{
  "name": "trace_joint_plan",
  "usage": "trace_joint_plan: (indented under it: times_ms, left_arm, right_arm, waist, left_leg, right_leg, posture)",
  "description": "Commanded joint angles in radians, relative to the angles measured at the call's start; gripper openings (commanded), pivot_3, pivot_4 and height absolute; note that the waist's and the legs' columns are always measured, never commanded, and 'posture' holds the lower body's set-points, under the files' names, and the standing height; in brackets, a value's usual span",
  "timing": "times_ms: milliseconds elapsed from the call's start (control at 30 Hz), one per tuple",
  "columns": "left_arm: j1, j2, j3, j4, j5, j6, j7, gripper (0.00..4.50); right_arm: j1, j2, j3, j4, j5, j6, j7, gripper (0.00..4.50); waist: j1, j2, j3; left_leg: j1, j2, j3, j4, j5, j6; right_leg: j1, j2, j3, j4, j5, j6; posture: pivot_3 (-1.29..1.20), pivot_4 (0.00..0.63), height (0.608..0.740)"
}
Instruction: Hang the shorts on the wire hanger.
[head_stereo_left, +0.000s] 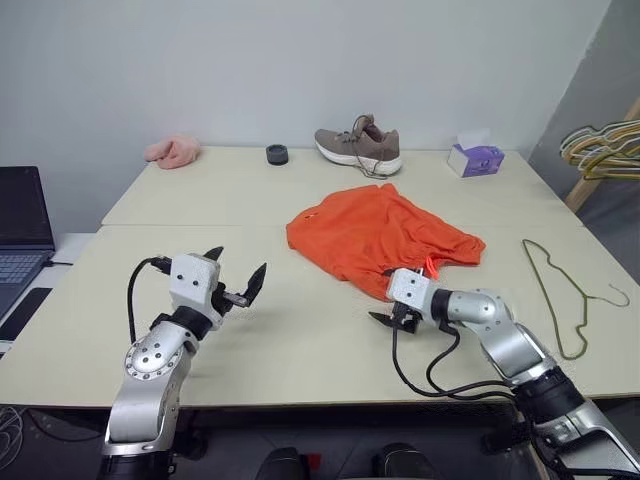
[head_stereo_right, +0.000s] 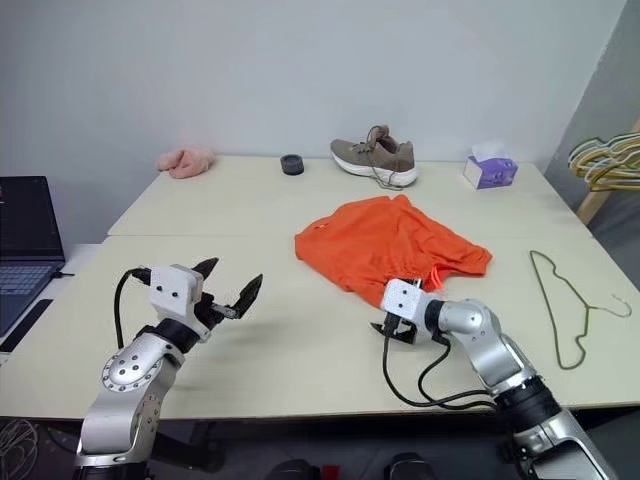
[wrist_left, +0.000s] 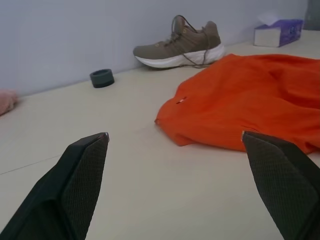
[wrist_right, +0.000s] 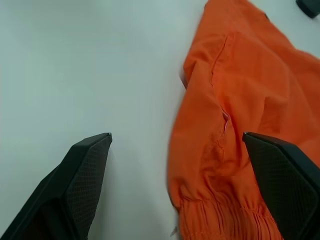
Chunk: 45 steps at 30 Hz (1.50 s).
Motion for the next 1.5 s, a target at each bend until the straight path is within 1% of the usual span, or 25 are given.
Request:
trace_joint_plan:
  times_ms: [33,133,167,200,233,400,533,567,667,767,967,1100,1300,1467,1500]
  left_arm:
    - [0.006,0.023,-0.014,-0.022,0.003,-0.033,-0.040,4.50]
    - [0.011,0.027,-0.018,-0.020,0.007,-0.037,-0.050,4.50]
    - [0.014,0.029,-0.018,-0.018,0.009,-0.041,-0.052,4.50]
    - [0.017,0.031,-0.020,-0.014,0.011,-0.048,-0.057,4.50]
    - [0.020,0.034,-0.021,-0.009,0.015,-0.055,-0.060,4.50]
    - [0.019,0.054,-0.031,0.028,0.044,-0.101,-0.081,4.50]
    - [-0.045,0.117,-0.073,0.152,0.146,-0.220,-0.104,4.50]
    - [-0.071,0.134,-0.086,0.192,0.170,-0.254,-0.110,4.50]
    - [-0.148,0.175,-0.127,0.316,0.231,-0.352,-0.132,4.50]
    - [-0.272,0.201,-0.183,0.492,0.312,-0.462,-0.130,4.50]
    - [-0.530,0.195,-0.287,0.864,0.426,-0.648,-0.119,4.50]
    - [-0.670,0.177,-0.339,1.099,0.485,-0.731,-0.089,4.50]
    - [-0.796,0.136,-0.404,1.338,0.572,-0.772,-0.041,4.50]
    - [-0.832,0.119,-0.442,1.420,0.611,-0.802,-0.031,4.50]
    - [-0.833,0.119,-0.448,1.425,0.613,-0.810,-0.035,4.32]
  right_arm:
    - [-0.073,0.027,0.022,0.092,-0.057,0.040,-0.020,4.46]
    - [-0.109,0.039,0.040,0.149,-0.081,0.043,-0.017,4.46]
    - [-0.125,0.045,0.042,0.168,-0.089,0.049,-0.022,4.10]
    - [-0.145,0.048,0.044,0.189,-0.099,0.050,-0.028,3.88]
    - [-0.158,0.050,0.044,0.202,-0.104,0.052,-0.028,3.55]
    - [-0.182,0.039,0.036,0.199,-0.112,0.038,-0.007,1.73]
    - [-0.188,0.001,0.013,0.126,-0.090,0.029,0.042,0.27]
    - [-0.188,-0.011,0.005,0.096,-0.079,0.033,0.060,0.03]
    - [-0.190,-0.040,-0.016,0.009,-0.048,0.062,0.113,0.03]
    - [-0.195,-0.073,-0.036,-0.082,-0.017,0.100,0.167,0.03]
    - [-0.192,-0.103,-0.049,-0.216,0.022,0.178,0.215,0.03]
    - [-0.185,-0.116,-0.056,-0.283,0.046,0.219,0.225,0.03]
    - [-0.171,-0.132,-0.060,-0.358,0.080,0.262,0.235,0.03]
    - [-0.168,-0.147,-0.066,-0.393,0.107,0.288,0.235,0.03]
    - [-0.167,-0.148,-0.068,-0.398,0.113,0.291,0.234,0.00]
  waist:
    - [-0.006,0.000,0.000]
    - [-0.011,0.000,0.000]
    - [-0.011,0.000,0.000]
    - [-0.012,0.000,0.000]
    - [-0.012,0.000,0.000]
    - [-0.012,0.000,0.000]
    - [-0.012,0.001,0.001]
    - [-0.011,0.002,0.002]
    - [-0.013,0.002,0.002]
    - [-0.013,0.003,0.002]
    - [-0.020,0.003,0.002]
    - [-0.039,0.002,0.002]
    - [-0.063,0.002,0.003]
    - [-0.079,0.002,0.003]
    - [-0.083,0.002,0.003]
  left_leg:
    - [0.000,0.000,0.000,0.000,0.000,0.000]
    - [0.000,0.000,-0.001,-0.001,0.000,0.000]
    - [0.000,0.000,-0.001,0.000,0.000,0.000]
    - [0.000,0.000,-0.001,0.000,0.000,0.000]
    - [0.001,0.000,-0.001,0.000,0.000,0.000]
    - [0.000,0.000,-0.001,0.001,0.000,0.000]
    - [0.000,0.000,-0.001,0.000,0.000,0.000]
    - [0.000,0.000,-0.001,0.000,0.000,0.000]
    - [-0.001,0.000,-0.001,0.000,0.000,0.000]
    - [-0.001,0.000,-0.001,0.000,0.000,0.000]
    - [-0.002,-0.001,0.000,0.000,0.000,0.000]
    - [-0.004,-0.001,-0.001,0.000,0.000,0.000]
    - [-0.008,-0.001,-0.001,0.000,-0.001,0.000]
    - [-0.011,-0.002,-0.003,0.000,-0.001,0.000]
    - [-0.011,-0.002,-0.003,0.000,-0.001,0.000]
  right_leg:
    - [0.000,0.000,0.000,0.000,0.000,0.000]
    - [0.000,0.000,-0.001,0.000,0.000,0.000]
    - [0.000,0.000,-0.001,0.000,0.000,0.000]
    - [0.001,0.000,-0.001,0.000,0.000,0.000]
    - [0.001,0.000,-0.001,0.000,0.000,0.000]
    - [0.000,0.000,-0.001,0.000,0.001,0.001]
    - [0.000,0.000,-0.001,0.000,0.000,0.001]
    - [-0.001,0.000,-0.001,0.000,0.000,0.001]
    - [-0.001,0.000,-0.001,0.000,0.000,0.001]
    - [-0.001,0.000,-0.001,0.000,0.000,0.001]
    - [-0.002,0.000,-0.002,0.000,0.000,0.001]
    - [-0.004,0.000,-0.002,0.000,0.001,0.002]
    - [-0.007,0.000,-0.002,0.000,0.002,0.004]
    - [-0.010,0.000,-0.002,0.001,0.002,0.005]
    - [-0.010,0.000,-0.002,0.001,0.002,0.005]
  posture:
    - [-0.03,0.016,0.740]
    - [-0.03,0.015,0.740]
    - [-0.03,0.015,0.740]
    - [-0.03,0.015,0.740]
    - [-0.03,0.015,0.740]
    - [-0.03,0.016,0.740]
    - [-0.04,0.018,0.740]
    - [-0.04,0.019,0.740]
    - [-0.06,0.022,0.740]
    - [-0.07,0.023,0.740]
    - [-0.12,0.026,0.740]
    - [-0.13,0.028,0.740]
    - [-0.16,0.033,0.740]
    - [-0.17,0.034,0.740]
    - [-0.17,0.034,0.740]
